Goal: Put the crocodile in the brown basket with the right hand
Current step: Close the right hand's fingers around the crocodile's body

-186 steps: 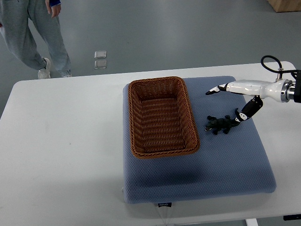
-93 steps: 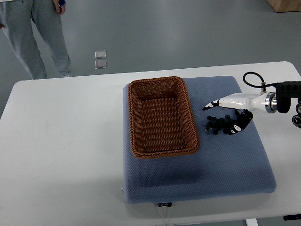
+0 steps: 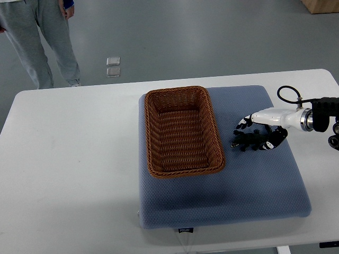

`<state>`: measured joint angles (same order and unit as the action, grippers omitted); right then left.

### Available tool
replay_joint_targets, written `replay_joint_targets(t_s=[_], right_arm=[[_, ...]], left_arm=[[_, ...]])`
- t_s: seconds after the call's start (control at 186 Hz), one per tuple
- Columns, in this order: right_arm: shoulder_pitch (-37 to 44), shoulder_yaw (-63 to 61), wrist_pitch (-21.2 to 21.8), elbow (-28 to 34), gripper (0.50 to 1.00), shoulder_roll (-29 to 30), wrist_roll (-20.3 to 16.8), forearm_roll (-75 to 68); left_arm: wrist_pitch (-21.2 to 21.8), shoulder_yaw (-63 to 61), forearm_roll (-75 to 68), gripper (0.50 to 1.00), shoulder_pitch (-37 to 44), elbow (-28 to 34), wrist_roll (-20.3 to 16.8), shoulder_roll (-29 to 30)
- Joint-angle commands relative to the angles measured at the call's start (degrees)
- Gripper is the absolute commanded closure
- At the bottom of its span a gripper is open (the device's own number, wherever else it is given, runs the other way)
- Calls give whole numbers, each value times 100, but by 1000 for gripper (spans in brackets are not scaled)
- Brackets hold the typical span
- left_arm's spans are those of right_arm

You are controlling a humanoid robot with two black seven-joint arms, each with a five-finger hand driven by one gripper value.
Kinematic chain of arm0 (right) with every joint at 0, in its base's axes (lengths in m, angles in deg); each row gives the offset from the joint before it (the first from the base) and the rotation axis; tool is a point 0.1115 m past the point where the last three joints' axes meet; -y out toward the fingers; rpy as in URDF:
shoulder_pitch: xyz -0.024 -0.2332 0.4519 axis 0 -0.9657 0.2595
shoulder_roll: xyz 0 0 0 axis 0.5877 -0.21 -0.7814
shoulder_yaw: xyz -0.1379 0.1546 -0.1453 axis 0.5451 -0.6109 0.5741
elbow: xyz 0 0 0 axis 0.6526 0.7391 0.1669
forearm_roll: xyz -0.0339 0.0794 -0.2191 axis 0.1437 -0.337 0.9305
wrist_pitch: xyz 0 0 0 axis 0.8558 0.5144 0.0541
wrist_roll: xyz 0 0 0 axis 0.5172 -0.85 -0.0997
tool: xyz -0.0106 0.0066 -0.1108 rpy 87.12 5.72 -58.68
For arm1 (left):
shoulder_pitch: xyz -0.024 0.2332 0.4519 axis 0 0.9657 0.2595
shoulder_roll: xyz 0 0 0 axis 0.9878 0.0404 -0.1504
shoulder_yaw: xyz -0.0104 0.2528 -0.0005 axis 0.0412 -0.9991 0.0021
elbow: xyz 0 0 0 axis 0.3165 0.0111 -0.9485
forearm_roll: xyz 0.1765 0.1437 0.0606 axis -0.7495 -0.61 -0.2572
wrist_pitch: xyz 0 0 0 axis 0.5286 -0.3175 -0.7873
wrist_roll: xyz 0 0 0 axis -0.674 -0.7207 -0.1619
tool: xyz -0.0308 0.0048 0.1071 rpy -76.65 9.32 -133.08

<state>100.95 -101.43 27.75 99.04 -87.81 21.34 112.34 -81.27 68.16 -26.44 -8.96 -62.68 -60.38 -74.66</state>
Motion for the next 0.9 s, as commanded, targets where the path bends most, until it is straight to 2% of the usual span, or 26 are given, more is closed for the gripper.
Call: replay_joint_targets(t_s=[0.0, 0.097, 0.156, 0.489, 0.591, 0.897], right_arm=[[-53, 0, -69, -8, 707, 9, -13, 75], [-62, 9, -122, -16, 726, 9, -13, 128], [-71, 18, -131, -16, 773, 9, -13, 154], [-71, 53, -131, -16, 959, 9, -13, 259], [-53, 53, -139, -16, 987, 9, -13, 268], [96, -44, -131, -78, 987, -140, -5, 172]], left_arm=[[0, 0, 0, 500, 0, 0, -1, 0], [0, 0, 0, 500, 0, 0, -1, 0], [0, 0, 0, 500, 0, 0, -1, 0], [0, 0, 0, 500, 0, 0, -1, 0], [0, 0, 0, 500, 0, 0, -1, 0], [0, 0, 0, 500, 0, 0, -1, 0]])
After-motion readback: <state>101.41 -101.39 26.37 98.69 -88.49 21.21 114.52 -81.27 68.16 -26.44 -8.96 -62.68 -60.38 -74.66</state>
